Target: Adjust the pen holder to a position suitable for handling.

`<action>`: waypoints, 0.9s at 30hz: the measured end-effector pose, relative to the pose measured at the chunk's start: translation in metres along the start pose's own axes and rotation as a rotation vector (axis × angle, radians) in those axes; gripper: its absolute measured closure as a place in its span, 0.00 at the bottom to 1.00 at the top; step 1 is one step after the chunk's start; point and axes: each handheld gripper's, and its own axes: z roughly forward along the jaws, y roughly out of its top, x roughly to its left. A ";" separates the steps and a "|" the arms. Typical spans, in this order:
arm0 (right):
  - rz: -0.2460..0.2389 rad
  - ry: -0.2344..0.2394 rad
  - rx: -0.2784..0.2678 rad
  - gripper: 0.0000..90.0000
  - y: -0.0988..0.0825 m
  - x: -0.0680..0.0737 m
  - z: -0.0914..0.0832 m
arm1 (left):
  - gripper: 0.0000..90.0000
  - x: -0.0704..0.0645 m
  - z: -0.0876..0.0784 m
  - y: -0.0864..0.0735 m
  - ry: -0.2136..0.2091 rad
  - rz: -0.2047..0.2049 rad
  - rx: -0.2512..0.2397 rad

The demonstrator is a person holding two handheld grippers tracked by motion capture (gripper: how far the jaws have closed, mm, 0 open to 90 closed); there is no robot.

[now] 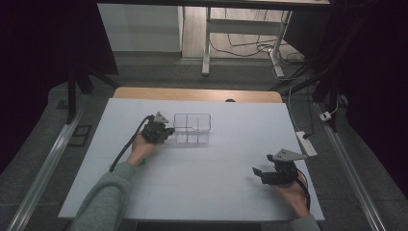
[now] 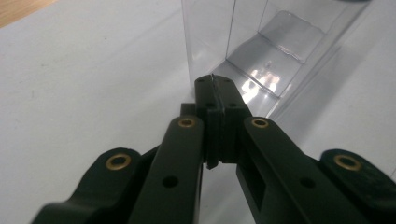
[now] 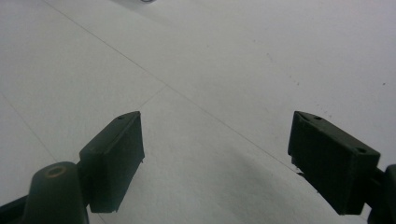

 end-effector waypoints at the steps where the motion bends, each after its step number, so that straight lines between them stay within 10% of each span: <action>1: -0.001 0.000 0.000 0.20 0.000 0.000 0.000 | 0.99 -0.001 0.001 0.001 -0.002 0.002 0.001; 27: -0.009 -0.001 0.010 0.20 0.000 0.001 0.000 | 0.99 -0.020 0.020 0.018 -0.035 0.040 0.005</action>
